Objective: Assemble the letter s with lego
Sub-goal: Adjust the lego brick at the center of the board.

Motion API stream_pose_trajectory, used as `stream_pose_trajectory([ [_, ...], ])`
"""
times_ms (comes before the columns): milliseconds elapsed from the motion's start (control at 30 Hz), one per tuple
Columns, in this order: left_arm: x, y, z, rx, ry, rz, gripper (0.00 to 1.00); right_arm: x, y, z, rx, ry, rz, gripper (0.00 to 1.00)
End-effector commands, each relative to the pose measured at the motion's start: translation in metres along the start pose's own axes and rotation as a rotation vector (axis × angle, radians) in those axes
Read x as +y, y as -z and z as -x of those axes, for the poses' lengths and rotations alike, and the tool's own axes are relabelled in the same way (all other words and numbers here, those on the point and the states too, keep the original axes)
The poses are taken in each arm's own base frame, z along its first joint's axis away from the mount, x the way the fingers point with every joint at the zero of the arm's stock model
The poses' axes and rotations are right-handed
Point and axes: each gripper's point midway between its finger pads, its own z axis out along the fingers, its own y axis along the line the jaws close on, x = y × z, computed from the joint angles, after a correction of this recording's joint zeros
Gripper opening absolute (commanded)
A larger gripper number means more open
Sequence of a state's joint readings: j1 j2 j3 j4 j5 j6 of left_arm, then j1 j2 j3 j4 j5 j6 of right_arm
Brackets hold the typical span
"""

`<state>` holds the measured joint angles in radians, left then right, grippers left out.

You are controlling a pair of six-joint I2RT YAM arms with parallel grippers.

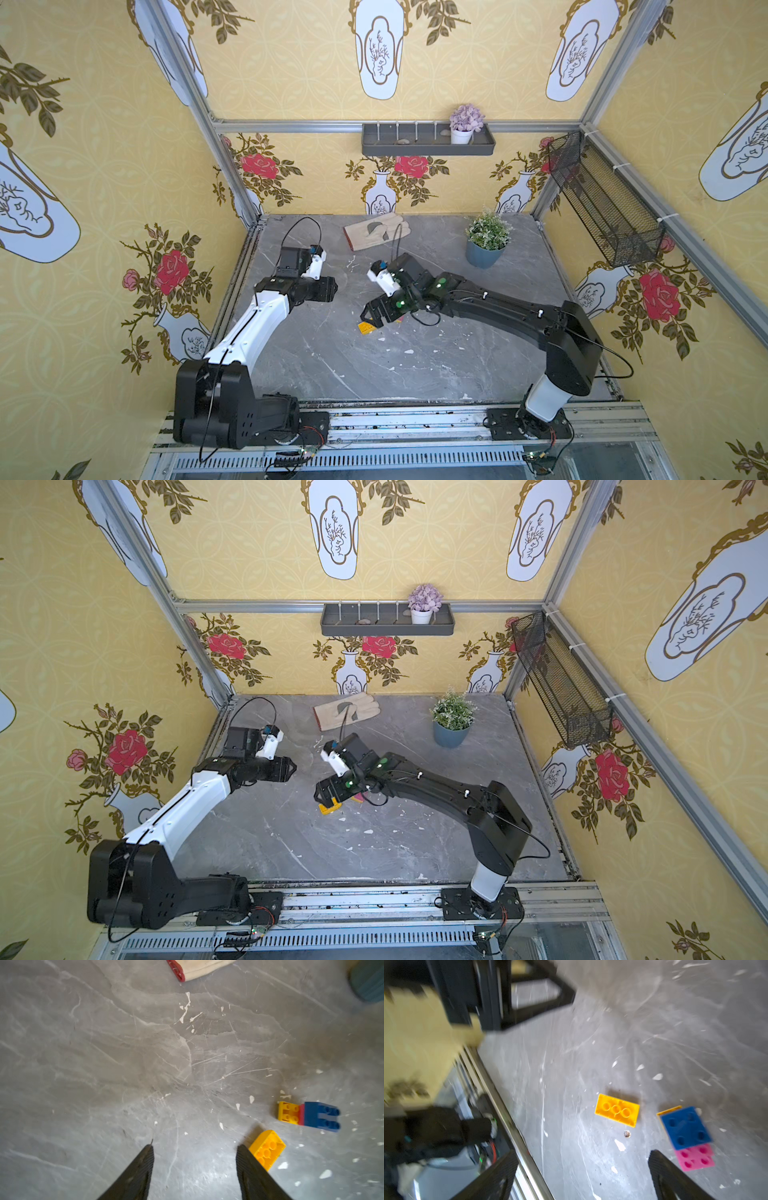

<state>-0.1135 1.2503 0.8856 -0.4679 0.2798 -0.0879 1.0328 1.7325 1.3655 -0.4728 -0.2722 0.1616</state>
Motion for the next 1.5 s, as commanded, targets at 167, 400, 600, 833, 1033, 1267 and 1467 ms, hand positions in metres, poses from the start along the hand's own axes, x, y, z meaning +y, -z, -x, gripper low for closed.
stream_pose_trajectory([
  [167, -0.009, 0.033, -0.002, -0.15, 0.339, -0.126, 0.73, -0.02, -0.02, -0.001, 0.103, 0.772, 0.013, 0.98],
  [400, -0.004, 0.038, -0.018, -0.156, 0.33, -0.088, 0.75, -0.037, -0.061, -0.009, 0.287, 0.925, 0.095, 0.94],
  [600, -0.004, 0.035, -0.017, -0.148, 0.327, -0.09, 0.78, -0.044, -0.083, -0.012, 0.334, 0.965, 0.129, 0.9],
  [833, -0.002, 0.029, -0.016, -0.135, 0.332, -0.088, 0.78, -0.051, -0.101, -0.024, 0.365, 0.971, 0.127, 0.83],
  [1033, -0.004, 0.023, -0.015, -0.109, 0.321, -0.101, 0.78, -0.051, -0.115, -0.026, 0.372, 0.993, 0.103, 0.67],
  [1267, -0.005, 0.02, -0.018, -0.08, 0.304, -0.107, 0.79, -0.056, -0.125, -0.03, 0.395, 1.019, 0.065, 0.44],
  [1467, -0.006, 0.019, -0.019, -0.079, 0.303, -0.118, 0.79, -0.051, -0.12, -0.019, 0.37, 1.04, 0.032, 0.16],
])
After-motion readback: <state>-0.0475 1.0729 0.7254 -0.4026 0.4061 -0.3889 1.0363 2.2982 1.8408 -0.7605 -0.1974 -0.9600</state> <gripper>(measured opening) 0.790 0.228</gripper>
